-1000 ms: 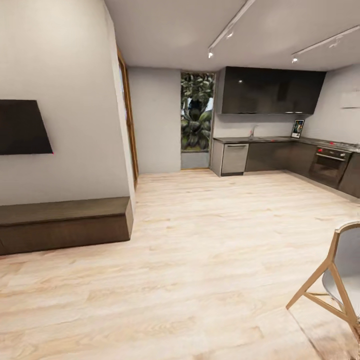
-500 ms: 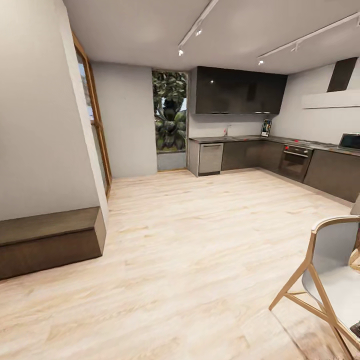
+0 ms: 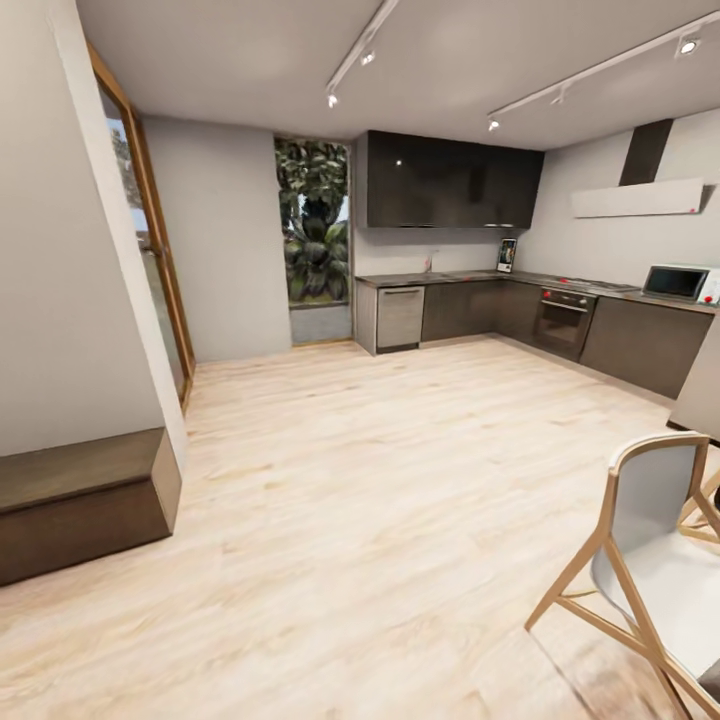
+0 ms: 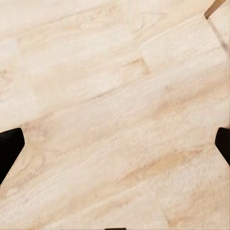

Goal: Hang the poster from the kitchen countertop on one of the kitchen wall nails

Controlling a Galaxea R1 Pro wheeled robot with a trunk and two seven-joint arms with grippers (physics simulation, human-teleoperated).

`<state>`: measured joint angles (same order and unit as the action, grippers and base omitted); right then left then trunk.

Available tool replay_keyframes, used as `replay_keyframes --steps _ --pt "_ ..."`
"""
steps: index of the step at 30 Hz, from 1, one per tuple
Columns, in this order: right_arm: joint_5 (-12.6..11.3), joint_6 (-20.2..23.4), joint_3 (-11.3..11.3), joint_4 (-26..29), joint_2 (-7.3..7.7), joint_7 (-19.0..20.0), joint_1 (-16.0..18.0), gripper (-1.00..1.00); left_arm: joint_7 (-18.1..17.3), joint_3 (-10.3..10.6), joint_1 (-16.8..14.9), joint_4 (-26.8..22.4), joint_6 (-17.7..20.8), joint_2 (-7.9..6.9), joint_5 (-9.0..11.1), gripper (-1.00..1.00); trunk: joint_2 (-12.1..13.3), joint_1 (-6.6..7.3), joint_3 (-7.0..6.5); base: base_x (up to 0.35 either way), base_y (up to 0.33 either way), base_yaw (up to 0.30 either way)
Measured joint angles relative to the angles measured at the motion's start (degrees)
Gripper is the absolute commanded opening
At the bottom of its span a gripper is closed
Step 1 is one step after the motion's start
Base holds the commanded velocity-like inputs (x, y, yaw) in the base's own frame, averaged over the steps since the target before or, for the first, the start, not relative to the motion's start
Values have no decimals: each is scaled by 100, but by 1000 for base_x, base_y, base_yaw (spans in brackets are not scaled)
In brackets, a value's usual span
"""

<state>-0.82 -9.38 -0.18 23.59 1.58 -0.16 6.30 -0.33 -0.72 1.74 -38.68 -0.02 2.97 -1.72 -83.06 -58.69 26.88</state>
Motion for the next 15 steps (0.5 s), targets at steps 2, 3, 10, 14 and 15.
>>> replay_keyframes --steps 2,3,10,14,15 --pt "2 -1 0 0 0 0 0 100 0 -1 0 0 -2 0 -1 100 0 0 0 326 0 -5" --pt "4 -1 2 0 0 0 0 100 1 -1 0 0 -4 0 -1 100 0 0 0 331 0 -3" --pt "18 -2 15 0 0 0 0 100 1 -1 0 -1 -13 0 0 100 0 0 0 335 0 -1" --pt "18 -2 16 0 0 0 0 100 1 -2 0 -1 -13 0 -1 100 0 0 0 336 0 0" --pt "18 -2 17 0 0 0 0 100 1 -3 0 0 -13 0 -1 100 0 0 0 337 0 0"
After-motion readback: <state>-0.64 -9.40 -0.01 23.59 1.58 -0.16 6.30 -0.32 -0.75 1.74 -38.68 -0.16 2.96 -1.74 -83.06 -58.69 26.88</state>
